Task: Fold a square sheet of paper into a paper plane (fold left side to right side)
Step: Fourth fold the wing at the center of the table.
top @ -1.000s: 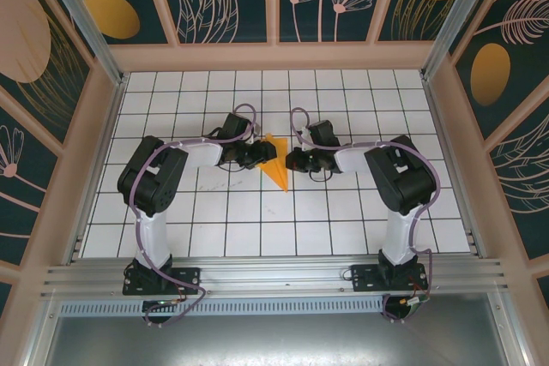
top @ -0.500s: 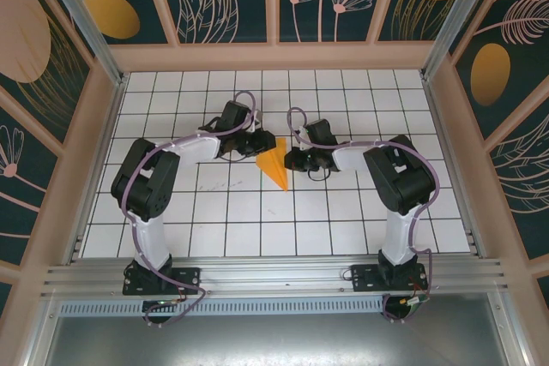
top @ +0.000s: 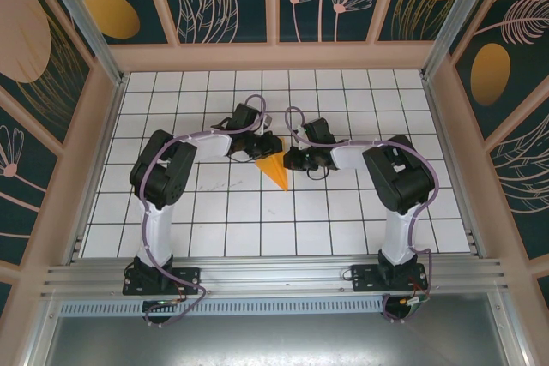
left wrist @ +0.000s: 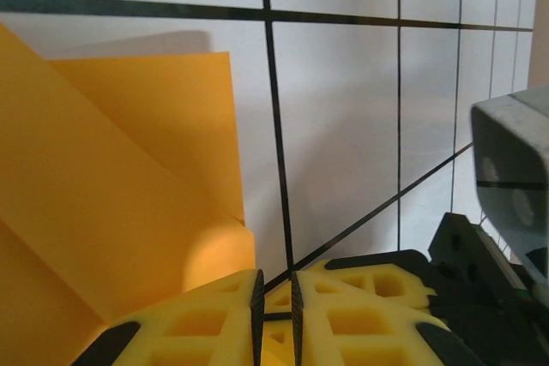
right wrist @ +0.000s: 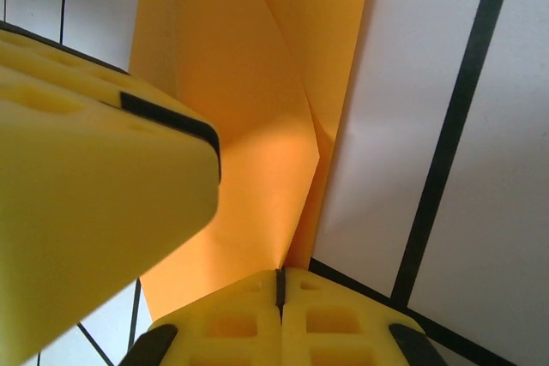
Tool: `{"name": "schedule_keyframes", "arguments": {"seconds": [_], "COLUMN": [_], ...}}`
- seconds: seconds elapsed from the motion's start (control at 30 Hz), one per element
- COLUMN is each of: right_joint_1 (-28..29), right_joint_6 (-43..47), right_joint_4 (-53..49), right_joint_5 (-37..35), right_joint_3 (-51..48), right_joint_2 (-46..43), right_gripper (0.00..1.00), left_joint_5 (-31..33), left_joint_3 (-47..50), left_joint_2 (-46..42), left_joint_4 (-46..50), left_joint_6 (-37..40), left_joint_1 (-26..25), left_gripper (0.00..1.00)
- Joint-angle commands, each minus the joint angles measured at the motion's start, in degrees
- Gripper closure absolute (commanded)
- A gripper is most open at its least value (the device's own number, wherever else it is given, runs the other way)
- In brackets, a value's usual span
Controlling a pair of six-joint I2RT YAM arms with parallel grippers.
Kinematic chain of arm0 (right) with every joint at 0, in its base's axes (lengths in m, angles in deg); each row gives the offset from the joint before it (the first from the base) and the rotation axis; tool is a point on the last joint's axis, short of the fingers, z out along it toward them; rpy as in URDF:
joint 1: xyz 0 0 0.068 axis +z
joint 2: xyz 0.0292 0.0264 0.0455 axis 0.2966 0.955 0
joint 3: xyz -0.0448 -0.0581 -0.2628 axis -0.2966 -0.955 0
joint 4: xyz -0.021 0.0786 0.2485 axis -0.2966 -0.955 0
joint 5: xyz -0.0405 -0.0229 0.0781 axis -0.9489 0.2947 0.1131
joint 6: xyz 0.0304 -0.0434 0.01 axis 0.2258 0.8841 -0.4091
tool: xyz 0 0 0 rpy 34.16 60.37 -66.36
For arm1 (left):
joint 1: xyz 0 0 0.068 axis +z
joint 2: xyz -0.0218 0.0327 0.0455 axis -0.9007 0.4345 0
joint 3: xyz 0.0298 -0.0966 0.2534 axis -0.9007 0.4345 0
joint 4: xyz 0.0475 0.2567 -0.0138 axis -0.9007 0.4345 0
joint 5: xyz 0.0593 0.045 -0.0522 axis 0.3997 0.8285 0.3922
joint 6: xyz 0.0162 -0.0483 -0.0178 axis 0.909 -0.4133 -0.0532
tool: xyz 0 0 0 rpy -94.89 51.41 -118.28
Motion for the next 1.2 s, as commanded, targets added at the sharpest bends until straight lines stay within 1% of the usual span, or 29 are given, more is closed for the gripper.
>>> {"name": "schedule_keyframes", "arguments": {"seconds": [0.0,0.37,0.53,0.67,0.87,0.93,1.0,1.03,1.13,1.17], "right_joint_1": [1.2,1.2,1.2,0.8,-0.3,-0.4,-0.3,-0.3,0.6,1.1], "right_joint_6": [1.2,1.9,1.5,1.3,0.2,0.0,0.0,-0.3,-1.7,-2.0], "right_joint_4": [-4.8,-5.2,-4.2,-3.8,-3.4,-3.6,-3.6,-3.6,-2.2,-1.9], "right_joint_5": [-2.5,-2.6,-1.8,-2.1,-2.6,-1.9,0.4,1.9,7.7,8.5], "right_joint_3": [0.0,0.0,0.3,1.0,-0.3,-1.4,-2.9,-3.6,-5.2,-5.1], "right_joint_2": [2.7,2.2,1.5,-0.7,-8.3,-10.8,-12.5,-13.0,-12.5,-11.8], "right_gripper": [1.00,1.00,1.00,0.93,0.72,0.67,0.68,0.69,0.80,0.82], "left_joint_5": [1.0,5.4,5.8,6.2,6.9,6.9,6.7,6.7,6.7,6.7], "left_joint_3": [-1.2,1.7,3.5,5.0,6.8,6.9,6.9,6.8,6.9,6.9], "left_joint_2": [1.2,2.3,2.5,2.8,2.7,2.7,2.7,2.7,2.6,2.6], "left_joint_4": [2.3,3.4,2.7,2.3,1.8,1.5,1.4,1.4,1.4,1.3], "left_joint_6": [1.9,3.1,3.1,3.0,3.0,3.0,3.0,3.0,3.0,3.1], "left_joint_1": [-0.2,-0.2,-0.2,-0.2,-0.2,-0.2,-0.2,-0.2,-0.2,-0.2], "left_gripper": [0.79,0.79,0.80,0.80,0.80,0.80,0.80,0.80,0.80,0.80]}}
